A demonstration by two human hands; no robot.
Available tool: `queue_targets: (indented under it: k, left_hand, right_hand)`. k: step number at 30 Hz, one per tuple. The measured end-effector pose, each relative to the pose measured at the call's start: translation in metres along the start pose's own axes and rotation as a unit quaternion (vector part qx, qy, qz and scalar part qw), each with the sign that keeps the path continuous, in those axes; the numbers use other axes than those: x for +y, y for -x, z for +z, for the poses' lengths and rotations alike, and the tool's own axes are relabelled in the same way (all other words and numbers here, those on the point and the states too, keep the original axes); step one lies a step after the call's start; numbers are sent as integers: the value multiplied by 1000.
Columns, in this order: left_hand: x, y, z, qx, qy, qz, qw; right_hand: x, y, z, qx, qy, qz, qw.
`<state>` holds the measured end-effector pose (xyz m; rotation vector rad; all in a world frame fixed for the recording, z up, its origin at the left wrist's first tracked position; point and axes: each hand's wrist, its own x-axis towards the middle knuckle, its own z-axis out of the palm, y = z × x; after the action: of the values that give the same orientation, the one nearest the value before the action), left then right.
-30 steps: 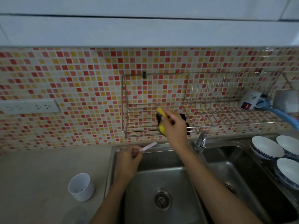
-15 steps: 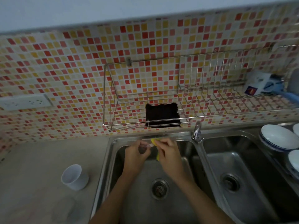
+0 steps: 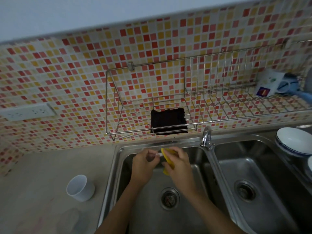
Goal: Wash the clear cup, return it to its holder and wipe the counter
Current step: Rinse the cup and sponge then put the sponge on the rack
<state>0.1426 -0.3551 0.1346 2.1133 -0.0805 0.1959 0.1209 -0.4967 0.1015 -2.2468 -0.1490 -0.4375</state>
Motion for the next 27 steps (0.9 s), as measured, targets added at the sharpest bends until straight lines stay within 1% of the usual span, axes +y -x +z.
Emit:
queue_targets:
  k: [3,6,8,11,13,14,17,19,23,24,27]
  left_hand:
    - [4,0,-1,-35,28,-10,999]
    - [5,2,-5,-60,32,8,998]
    - [4,2,-11,-72,23,32,997]
    - [3,2,-20,-104,-36,102,989]
    - [5,3,-25,-103,-36,112,988]
    - [6,2,-27,-94,-22,105,990]
    - [7,1,-29,-44,39,57,997]
    - [7,0,-30,-23,83,26,996]
    - [4,1,-36,-14,138,-6,990]
    - [3,3,-38,-13,147,-16,989]
    - [0,7,-43,-7,168,-48,985]
  right_hand:
    - [1,-9,-7,17,41,11,999]
    - [1,-17,-15,-17,76,3,997]
    - [-1,-20,-20,-42,91,-29,995]
    - [-6,-25,-28,-73,109,-69,989]
    - [-10,-28,-31,-71,112,-80,988]
    - [-12,-29,-30,-59,110,-73,990]
    - [-16,-27,-21,2,104,-12,995]
    - [-27,-18,-7,32,105,-3,994]
    - [-48,1,15,41,99,-71,992]
    - [-45,-1,13,45,100,-62,992]
    - [-35,-6,4,40,102,14,994]
